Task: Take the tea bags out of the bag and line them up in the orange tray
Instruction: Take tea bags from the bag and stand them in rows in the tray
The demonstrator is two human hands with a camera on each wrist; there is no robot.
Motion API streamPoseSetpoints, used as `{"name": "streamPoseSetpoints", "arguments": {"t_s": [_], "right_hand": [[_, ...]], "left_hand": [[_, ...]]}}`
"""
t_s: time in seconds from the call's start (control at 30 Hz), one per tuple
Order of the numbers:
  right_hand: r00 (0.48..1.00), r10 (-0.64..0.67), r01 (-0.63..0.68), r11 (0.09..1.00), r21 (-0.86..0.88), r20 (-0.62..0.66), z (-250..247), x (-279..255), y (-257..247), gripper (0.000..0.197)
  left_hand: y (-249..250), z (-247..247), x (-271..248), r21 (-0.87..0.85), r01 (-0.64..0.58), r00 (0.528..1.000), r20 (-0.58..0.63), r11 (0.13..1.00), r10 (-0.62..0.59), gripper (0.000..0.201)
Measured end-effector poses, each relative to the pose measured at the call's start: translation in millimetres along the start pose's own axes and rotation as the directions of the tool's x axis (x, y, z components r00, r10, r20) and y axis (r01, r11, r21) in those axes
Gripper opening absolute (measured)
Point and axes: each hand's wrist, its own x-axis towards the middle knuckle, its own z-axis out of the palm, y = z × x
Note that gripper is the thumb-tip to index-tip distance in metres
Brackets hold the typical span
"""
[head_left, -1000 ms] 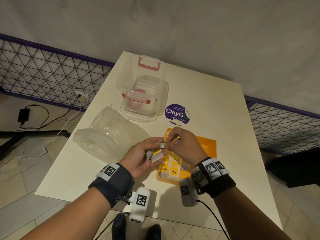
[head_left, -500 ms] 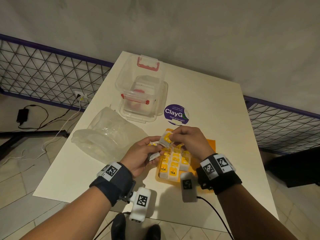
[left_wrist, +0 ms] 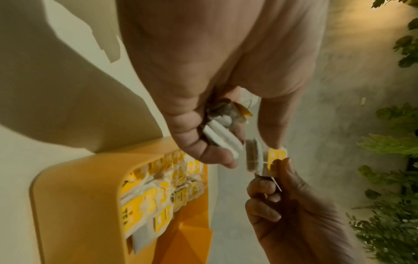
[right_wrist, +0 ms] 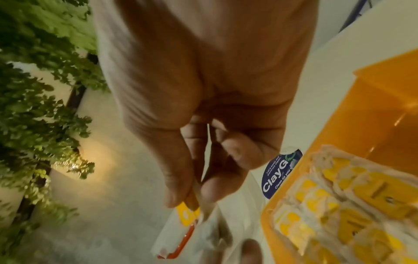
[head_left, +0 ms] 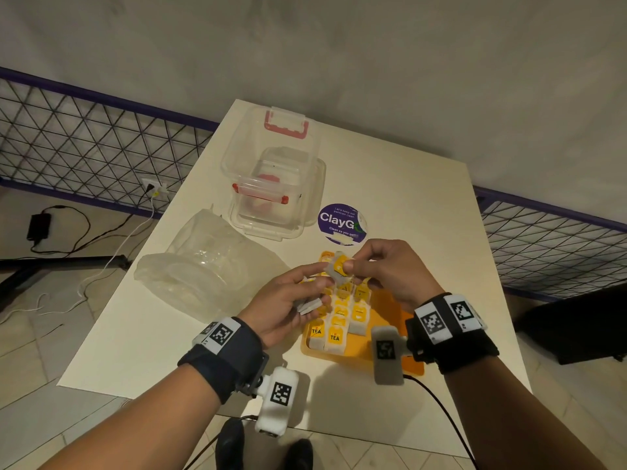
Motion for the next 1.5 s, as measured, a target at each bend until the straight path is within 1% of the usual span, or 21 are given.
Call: {"name": "streamPoseSetpoints", "arguments": {"t_s": [0.07,0.2,0.37,0.4,0.43,0.5,0.53,0.57,0.63,0.7,0.8,0.87,0.9,1.0,1.13,1.23,1.33,1.5], "right_hand": [[0.999,0.002,-0.001,1.0,-0.017,0.038,2.3,-1.6,0.4,0.024],[0.997,0.007,-0.008,1.0,0.005,0.083,4.2,-3.5,-0.3,0.019],[0.997,0.002,-0.003,1.0,0.011,0.078,4.1,-5.6,-0.8,0.009],[0.999,-0.009,0.01,0.999,-0.034,0.048,3.0,-4.5,1.0,0.007],[1.0,-0.029,0.029,0.992,-0.126,0.0,0.5,-3.0,3.7,0.006],[0.992,-0.08,0.038,0.93,-0.366,-0.101,-6.9,-0.7,11.2,0.013],[0.988,-0.086,0.022,0.898,-0.44,-0.126,-11.0,-1.9,15.6,0.016],[0.989,-0.074,0.004,0.886,-0.464,-0.131,-14.5,-4.1,20.2,0.017],[0.995,0.009,-0.05,0.903,-0.426,-0.097,-20.0,-7.7,33.9,0.016],[0.989,0.145,-0.144,0.929,-0.34,-0.024,-22.0,-11.7,46.7,0.013],[0.936,0.336,-0.299,0.914,-0.273,0.101,-18.3,-15.6,60.9,0.006],[0.898,0.412,-0.358,0.888,-0.29,0.152,-12.7,-16.7,68.3,0.003],[0.888,0.433,-0.374,0.877,-0.3,0.158,-9.8,-16.3,71.0,0.003],[0.887,0.45,-0.408,0.868,-0.282,0.101,-2.2,-11.2,78.8,0.005],[0.918,0.397,-0.381,0.876,-0.295,-0.006,6.7,-4.2,84.9,0.005],[0.926,0.372,-0.374,0.874,-0.31,-0.07,11.6,-1.7,87.2,0.006],[0.926,0.366,-0.376,0.87,-0.318,-0.092,15.8,-0.7,87.4,0.011],[0.924,0.358,-0.382,0.873,-0.301,-0.135,16.3,0.4,86.0,0.015]], "left_hand": [[0.2,4.4,1.6,0.012,-0.013,1.0,0.001,1.0,0.013,0.029],[-1.6,6.3,5.9,0.124,-0.022,0.996,-0.081,0.992,0.032,0.019],[-2.1,2.0,6.2,0.162,-0.012,0.994,-0.102,0.987,0.029,0.024],[-2.2,1.6,5.9,0.155,-0.013,0.994,-0.105,0.988,0.029,0.025],[-2.4,1.2,5.6,0.142,-0.012,0.994,-0.109,0.99,0.028,0.026],[-3.1,-0.2,5.0,0.112,-0.009,0.993,-0.114,0.994,0.022,0.031],[-3.7,-1.3,4.6,0.099,-0.003,0.993,-0.115,0.995,0.015,0.032],[-4.2,-2.4,4.1,0.091,0.004,0.993,-0.117,0.996,0.007,0.032],[-5.0,-4.5,3.4,0.094,0.014,0.993,-0.122,0.996,-0.003,0.032],[-5.7,-5.2,2.9,0.096,0.018,0.993,-0.12,0.995,-0.006,0.032],[-6.4,-5.1,2.7,0.099,0.024,0.993,-0.118,0.995,-0.012,0.032],[-7.5,-4.7,2.4,0.104,0.033,0.993,-0.117,0.994,-0.021,0.032],[-7.9,-4.4,2.0,0.107,0.038,0.993,-0.118,0.994,-0.025,0.031],[-8.2,-3.7,0.5,0.123,0.05,0.992,-0.122,0.991,-0.035,0.03],[-8.2,-6.3,-0.8,0.119,0.059,0.991,-0.128,0.991,-0.044,0.03],[-8.2,-8.8,-1.2,0.085,0.051,0.992,-0.123,0.995,-0.04,0.026],[-6.3,-10.5,-1.3,0.035,0.056,0.991,-0.125,0.998,-0.051,0.023],[-4.7,-11.8,-1.7,-0.049,0.069,0.99,-0.119,0.996,-0.074,0.025]]}}
